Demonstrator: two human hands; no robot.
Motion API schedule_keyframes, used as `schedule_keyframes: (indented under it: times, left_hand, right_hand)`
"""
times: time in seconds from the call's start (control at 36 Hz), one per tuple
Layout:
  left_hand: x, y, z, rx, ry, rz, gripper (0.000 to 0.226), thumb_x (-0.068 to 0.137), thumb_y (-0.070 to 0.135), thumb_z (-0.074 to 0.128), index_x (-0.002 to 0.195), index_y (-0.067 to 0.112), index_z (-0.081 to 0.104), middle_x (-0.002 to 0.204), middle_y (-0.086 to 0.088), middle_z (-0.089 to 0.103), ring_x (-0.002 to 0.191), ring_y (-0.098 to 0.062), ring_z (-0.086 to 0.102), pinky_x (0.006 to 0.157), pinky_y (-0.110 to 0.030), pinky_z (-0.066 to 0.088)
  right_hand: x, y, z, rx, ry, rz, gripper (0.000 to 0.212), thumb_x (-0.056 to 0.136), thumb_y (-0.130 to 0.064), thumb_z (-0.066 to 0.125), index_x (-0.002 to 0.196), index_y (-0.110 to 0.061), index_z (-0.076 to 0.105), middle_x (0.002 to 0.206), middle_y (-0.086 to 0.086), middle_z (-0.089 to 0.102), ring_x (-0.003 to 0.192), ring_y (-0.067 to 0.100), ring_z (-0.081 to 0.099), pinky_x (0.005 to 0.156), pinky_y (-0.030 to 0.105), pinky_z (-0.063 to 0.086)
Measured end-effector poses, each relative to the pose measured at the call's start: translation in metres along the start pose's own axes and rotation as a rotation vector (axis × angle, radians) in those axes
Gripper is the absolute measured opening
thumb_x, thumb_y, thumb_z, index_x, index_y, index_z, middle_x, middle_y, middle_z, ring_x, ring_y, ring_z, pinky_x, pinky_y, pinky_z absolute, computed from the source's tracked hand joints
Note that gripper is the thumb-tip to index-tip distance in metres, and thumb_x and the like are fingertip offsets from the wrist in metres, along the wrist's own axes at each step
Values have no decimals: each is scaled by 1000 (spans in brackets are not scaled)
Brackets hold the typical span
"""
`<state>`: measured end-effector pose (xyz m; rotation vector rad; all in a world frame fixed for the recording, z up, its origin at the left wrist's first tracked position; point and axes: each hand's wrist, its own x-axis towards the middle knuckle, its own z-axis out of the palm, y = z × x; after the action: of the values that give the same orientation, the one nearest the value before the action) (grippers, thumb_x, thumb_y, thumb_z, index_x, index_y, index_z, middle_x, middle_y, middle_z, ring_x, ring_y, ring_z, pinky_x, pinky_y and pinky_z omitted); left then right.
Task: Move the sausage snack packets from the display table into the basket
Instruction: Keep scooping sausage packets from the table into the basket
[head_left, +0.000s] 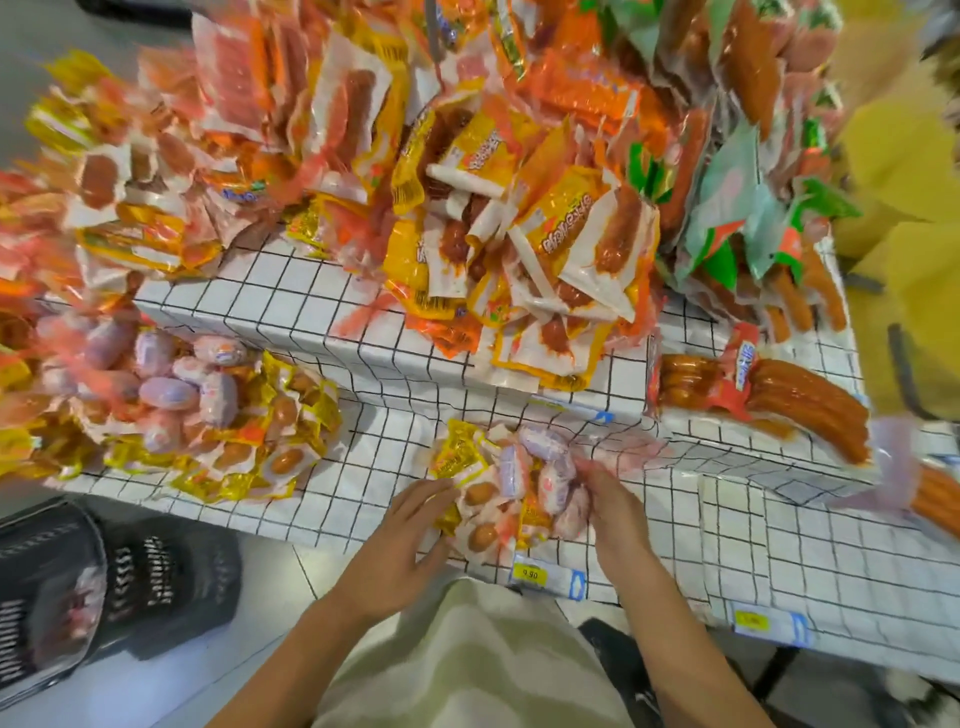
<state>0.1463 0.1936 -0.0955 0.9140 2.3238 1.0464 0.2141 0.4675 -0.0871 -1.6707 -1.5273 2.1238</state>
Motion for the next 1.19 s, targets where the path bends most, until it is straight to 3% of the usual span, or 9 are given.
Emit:
schedule_keyframes:
  times: [0.06, 0.17, 0.28, 0.42, 0.64, 0.81, 0.89, 1.0, 1.19]
  left_hand:
    - [1, -3, -8, -9, 8, 11, 52, 99, 26, 57, 148, 38, 41, 155, 21, 33, 146, 1, 22, 118, -12, 16]
    - [-3, -16, -36, -47, 21, -1, 53, 100, 23, 60, 145, 42, 40, 152, 24, 32, 142, 11, 22, 116, -10, 19]
    - [-9, -32, -64, -26, -13, -35, 51, 101, 25, 59, 149, 33, 43, 153, 20, 33, 144, 3, 25, 118, -15, 20]
    - [-24, -50, -103, -54, 21, -46, 50, 101, 25, 59, 148, 35, 44, 154, 19, 36, 144, 4, 26, 116, -14, 21]
    - [-57, -71, -163, -78, 171, -18, 40, 102, 27, 57, 142, 30, 54, 146, 18, 49, 138, 2, 40, 111, -14, 32]
    - [-80, -87, -204, -144, 434, -76, 31, 102, 26, 57, 133, 29, 61, 130, 21, 62, 122, -2, 57, 100, -24, 46]
    - [-85, -95, -218, -140, 537, -114, 30, 102, 25, 56, 131, 28, 63, 126, 17, 65, 116, -1, 59, 97, -24, 48]
    - [-86, -105, -229, -134, 660, -168, 29, 102, 21, 58, 129, 25, 62, 128, 11, 64, 121, -6, 58, 100, -33, 49]
    - [-75, -129, -241, -220, 866, -388, 48, 100, 31, 58, 145, 22, 46, 144, 0, 48, 135, -21, 46, 111, -44, 43]
  right_hand:
    - [-11, -5, -5, -62, 42, -68, 24, 98, -29, 64, 107, -11, 76, 100, 4, 77, 76, 6, 72, 58, 16, 52]
    - [-42, -12, -4, 57, -5, -165, 31, 103, -18, 55, 123, 3, 67, 124, 19, 70, 116, 26, 67, 87, 23, 54]
    - [-89, -28, 22, 6, 17, -356, 27, 100, -30, 61, 89, -21, 83, 95, 7, 80, 92, 19, 76, 85, 29, 57]
    - [-132, -37, 68, -246, 11, -577, 38, 100, -54, 53, 89, -30, 81, 92, -9, 79, 92, 5, 74, 83, 26, 52]
    - [-173, -35, 144, -284, -49, -786, 38, 107, -39, 47, 89, -28, 79, 94, -10, 79, 92, 5, 73, 78, 12, 50]
    - [-171, -23, 177, -262, -102, -727, 34, 107, -37, 49, 95, -25, 80, 97, -3, 79, 98, 17, 74, 85, 37, 54]
    - [-164, -6, 191, -348, -133, -720, 32, 103, -43, 51, 93, -34, 80, 94, -11, 79, 94, 6, 73, 85, 25, 54]
    - [-140, 19, 204, -381, -179, -663, 33, 104, -36, 51, 96, -21, 80, 96, -6, 79, 97, 11, 73, 91, 34, 55]
    - [-108, 38, 218, -366, -244, -653, 32, 103, -42, 51, 90, -34, 79, 93, -9, 78, 90, 8, 73, 76, 21, 57]
